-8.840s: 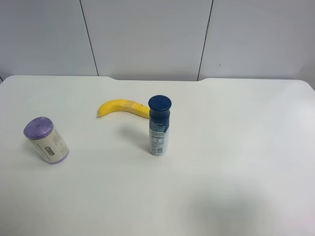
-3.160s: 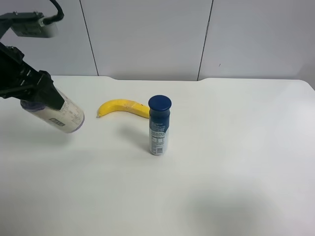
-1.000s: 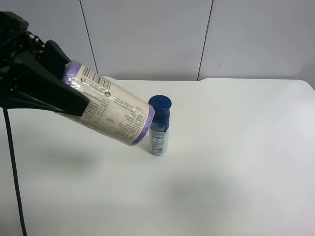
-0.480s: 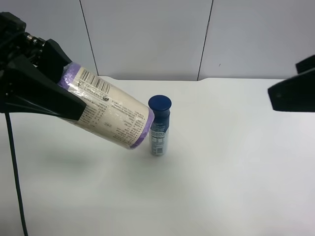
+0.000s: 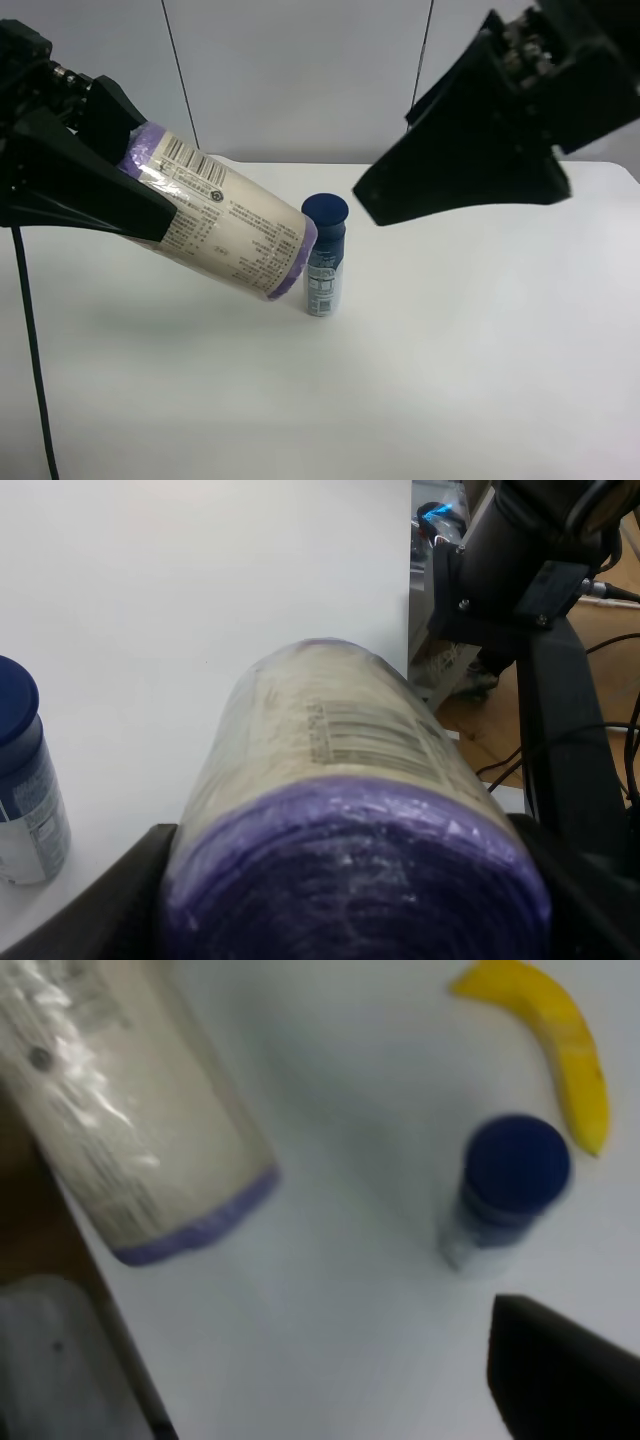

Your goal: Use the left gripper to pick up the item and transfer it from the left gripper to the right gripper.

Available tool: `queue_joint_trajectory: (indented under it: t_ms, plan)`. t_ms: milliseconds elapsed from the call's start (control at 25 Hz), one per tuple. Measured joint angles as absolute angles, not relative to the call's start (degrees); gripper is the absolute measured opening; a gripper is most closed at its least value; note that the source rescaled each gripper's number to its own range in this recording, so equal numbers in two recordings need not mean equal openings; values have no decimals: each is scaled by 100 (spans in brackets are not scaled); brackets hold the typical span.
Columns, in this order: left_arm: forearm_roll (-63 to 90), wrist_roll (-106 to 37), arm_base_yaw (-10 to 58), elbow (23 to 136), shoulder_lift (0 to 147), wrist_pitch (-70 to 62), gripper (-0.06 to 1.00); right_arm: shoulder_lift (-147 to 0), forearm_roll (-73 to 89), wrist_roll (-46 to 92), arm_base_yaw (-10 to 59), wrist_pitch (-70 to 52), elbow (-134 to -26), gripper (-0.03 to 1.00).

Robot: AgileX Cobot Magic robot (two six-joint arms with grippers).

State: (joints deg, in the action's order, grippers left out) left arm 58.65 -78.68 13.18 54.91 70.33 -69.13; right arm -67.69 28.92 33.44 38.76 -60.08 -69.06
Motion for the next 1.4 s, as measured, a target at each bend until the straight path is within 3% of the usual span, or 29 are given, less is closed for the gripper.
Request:
queue_joint_trajectory:
  t_ms: [200,560,1400]
  plan:
    - [5871,-7874,1318,5491,7033,-6913,1,-7402,3033,3565,4248,-6060,-7299,100]
    - [5942,-8011,1318,5491,7033,-6913,0,-7675,3604,4339,4254,-6339,-7307,100]
    - [6315,-8291,1318,5491,7033,-6913,0,-8386,3613,4759,4254,-6009,-7318,100]
